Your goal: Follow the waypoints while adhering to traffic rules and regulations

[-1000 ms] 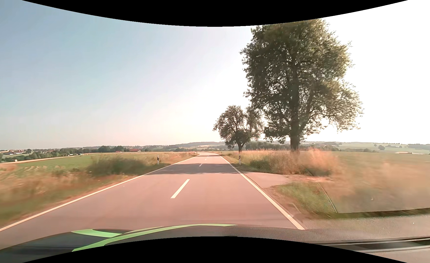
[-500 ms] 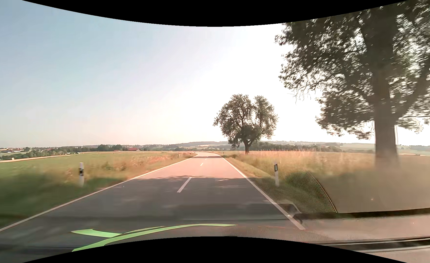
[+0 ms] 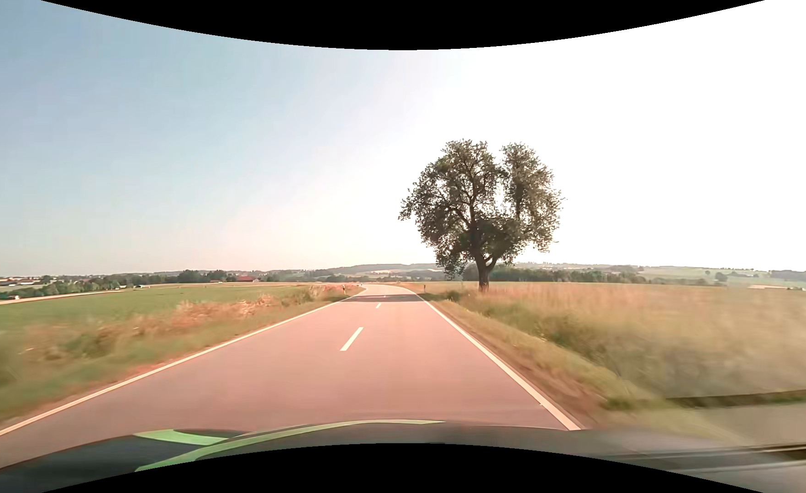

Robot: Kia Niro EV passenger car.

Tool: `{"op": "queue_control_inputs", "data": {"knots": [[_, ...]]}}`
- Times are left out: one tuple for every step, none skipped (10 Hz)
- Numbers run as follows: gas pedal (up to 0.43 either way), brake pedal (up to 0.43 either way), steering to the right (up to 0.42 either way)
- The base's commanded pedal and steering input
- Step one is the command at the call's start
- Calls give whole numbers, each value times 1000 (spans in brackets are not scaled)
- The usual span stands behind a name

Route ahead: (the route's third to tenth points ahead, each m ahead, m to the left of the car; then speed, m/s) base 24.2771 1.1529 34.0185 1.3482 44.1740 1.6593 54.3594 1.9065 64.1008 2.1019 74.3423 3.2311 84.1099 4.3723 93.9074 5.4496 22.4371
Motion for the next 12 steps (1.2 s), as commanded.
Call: {"op": "queue_control_inputs", "data": {"knots": [[0,0,-2],[0,0,-2],[0,0,-2],[0,0,-4],[0,0,-5],[0,0,-5],[0,0,-5],[0,0,-5],[0,0,-6],[0,0,-6],[0,0,-6],[0,0,-6]]}}
